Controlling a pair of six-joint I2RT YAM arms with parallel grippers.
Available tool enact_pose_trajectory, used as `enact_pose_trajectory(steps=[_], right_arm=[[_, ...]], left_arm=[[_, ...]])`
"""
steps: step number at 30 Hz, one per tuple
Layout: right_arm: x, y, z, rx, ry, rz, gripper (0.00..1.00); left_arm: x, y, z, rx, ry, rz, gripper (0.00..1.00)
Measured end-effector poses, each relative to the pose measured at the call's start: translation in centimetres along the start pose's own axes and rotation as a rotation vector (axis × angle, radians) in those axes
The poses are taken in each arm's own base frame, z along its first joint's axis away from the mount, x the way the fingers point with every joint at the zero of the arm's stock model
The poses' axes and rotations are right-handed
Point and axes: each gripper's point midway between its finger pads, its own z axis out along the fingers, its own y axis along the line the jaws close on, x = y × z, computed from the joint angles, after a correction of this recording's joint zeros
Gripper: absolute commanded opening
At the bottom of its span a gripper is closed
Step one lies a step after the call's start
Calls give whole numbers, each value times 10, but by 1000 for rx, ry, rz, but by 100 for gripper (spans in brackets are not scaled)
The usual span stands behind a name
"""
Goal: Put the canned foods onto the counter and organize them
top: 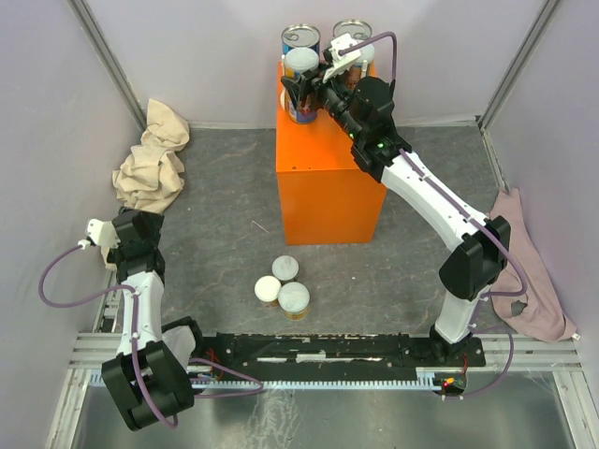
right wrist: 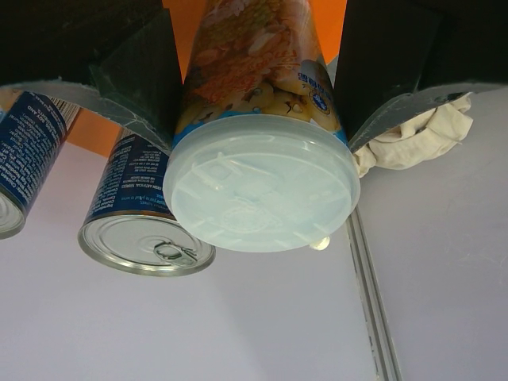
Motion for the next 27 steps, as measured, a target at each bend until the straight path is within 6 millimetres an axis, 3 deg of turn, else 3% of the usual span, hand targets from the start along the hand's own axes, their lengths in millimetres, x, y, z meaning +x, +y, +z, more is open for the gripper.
enact_pose_trajectory(steps=[9,27], right_arm=[[2,-2,4,15,-16,-18,29],[3,-8,7,62,-33,-37,38]], left_arm=[[1,-1,0,4,4,0,100],[2,-2,-1,11,14,0,100]])
